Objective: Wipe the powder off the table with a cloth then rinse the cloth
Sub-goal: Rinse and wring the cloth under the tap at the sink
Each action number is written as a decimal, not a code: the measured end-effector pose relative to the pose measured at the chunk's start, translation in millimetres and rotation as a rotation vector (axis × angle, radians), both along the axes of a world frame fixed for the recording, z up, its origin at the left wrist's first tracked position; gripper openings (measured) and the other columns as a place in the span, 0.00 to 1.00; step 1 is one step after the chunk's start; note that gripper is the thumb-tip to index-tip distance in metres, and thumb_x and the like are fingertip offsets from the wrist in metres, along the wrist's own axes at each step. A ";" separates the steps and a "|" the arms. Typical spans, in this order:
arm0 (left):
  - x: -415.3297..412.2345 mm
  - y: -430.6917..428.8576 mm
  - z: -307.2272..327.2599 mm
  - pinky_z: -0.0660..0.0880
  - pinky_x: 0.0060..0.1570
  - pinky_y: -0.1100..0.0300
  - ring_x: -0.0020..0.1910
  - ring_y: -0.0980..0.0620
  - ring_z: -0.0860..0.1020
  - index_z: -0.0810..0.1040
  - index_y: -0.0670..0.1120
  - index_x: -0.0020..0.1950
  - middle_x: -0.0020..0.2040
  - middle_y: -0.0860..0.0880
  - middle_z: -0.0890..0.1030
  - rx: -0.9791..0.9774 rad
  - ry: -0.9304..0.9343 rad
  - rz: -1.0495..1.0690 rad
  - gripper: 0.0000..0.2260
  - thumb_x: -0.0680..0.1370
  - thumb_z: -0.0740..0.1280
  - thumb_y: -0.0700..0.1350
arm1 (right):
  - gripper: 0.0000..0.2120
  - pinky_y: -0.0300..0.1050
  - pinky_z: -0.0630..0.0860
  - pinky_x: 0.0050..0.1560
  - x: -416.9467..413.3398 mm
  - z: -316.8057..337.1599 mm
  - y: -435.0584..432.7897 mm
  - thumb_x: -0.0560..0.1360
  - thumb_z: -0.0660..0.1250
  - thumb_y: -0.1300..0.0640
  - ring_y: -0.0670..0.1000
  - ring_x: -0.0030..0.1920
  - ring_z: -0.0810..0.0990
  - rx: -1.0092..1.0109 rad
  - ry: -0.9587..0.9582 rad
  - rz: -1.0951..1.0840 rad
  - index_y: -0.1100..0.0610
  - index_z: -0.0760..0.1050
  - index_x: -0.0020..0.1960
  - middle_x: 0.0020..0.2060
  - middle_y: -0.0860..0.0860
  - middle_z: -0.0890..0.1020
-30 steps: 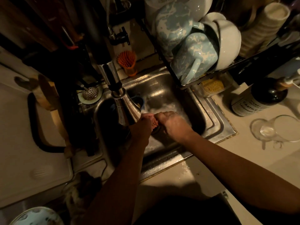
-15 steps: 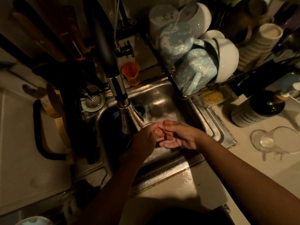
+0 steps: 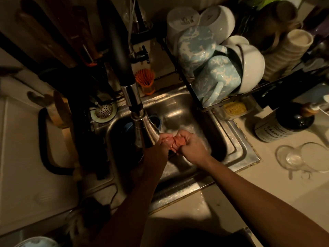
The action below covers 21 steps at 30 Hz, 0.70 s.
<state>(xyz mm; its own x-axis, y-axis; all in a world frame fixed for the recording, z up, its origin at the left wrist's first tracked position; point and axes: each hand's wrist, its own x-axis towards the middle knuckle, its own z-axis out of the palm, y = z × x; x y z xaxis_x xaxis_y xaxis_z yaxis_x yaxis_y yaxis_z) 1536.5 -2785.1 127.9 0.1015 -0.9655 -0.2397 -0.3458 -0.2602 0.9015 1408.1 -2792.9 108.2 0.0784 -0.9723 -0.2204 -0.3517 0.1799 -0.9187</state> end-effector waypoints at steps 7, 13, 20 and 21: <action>-6.7 -9.0 -31.0 0.74 0.30 0.67 0.43 0.46 0.79 0.82 0.39 0.53 0.46 0.41 0.82 0.279 0.156 0.222 0.09 0.79 0.63 0.33 | 0.06 0.29 0.60 0.35 -6.6 -13.7 8.5 0.68 0.58 0.58 0.50 0.36 0.73 -0.406 0.313 0.266 0.59 0.73 0.39 0.31 0.49 0.76; -8.2 -11.4 -32.7 0.74 0.34 0.70 0.40 0.50 0.78 0.80 0.38 0.49 0.42 0.44 0.79 0.265 0.109 0.104 0.09 0.80 0.60 0.32 | 0.06 0.37 0.65 0.37 -16.2 -17.6 11.4 0.70 0.69 0.61 0.47 0.34 0.75 -0.120 0.241 0.232 0.59 0.73 0.45 0.34 0.54 0.79; 7.5 2.7 -24.6 0.81 0.43 0.61 0.43 0.54 0.84 0.79 0.48 0.51 0.44 0.49 0.84 0.042 0.059 -0.205 0.05 0.76 0.70 0.42 | 0.07 0.47 0.80 0.46 -18.6 7.2 12.7 0.83 0.62 0.51 0.52 0.41 0.84 0.592 -0.537 -0.106 0.54 0.75 0.53 0.44 0.55 0.83; 7.4 4.2 -24.0 0.81 0.43 0.58 0.42 0.54 0.84 0.79 0.48 0.50 0.43 0.49 0.84 0.024 0.047 -0.222 0.05 0.75 0.70 0.43 | 0.04 0.47 0.82 0.44 -20.4 6.7 12.7 0.83 0.61 0.55 0.52 0.40 0.84 0.614 -0.556 -0.109 0.55 0.74 0.53 0.45 0.56 0.83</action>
<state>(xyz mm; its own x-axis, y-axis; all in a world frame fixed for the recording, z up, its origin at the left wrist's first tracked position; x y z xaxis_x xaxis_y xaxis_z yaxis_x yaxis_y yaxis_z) 1543.9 -2780.9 104.0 -0.1243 -0.9570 -0.2620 -0.3545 -0.2038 0.9126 1387.7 -2780.2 114.9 0.2453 -0.7001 -0.6706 0.1726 0.7123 -0.6804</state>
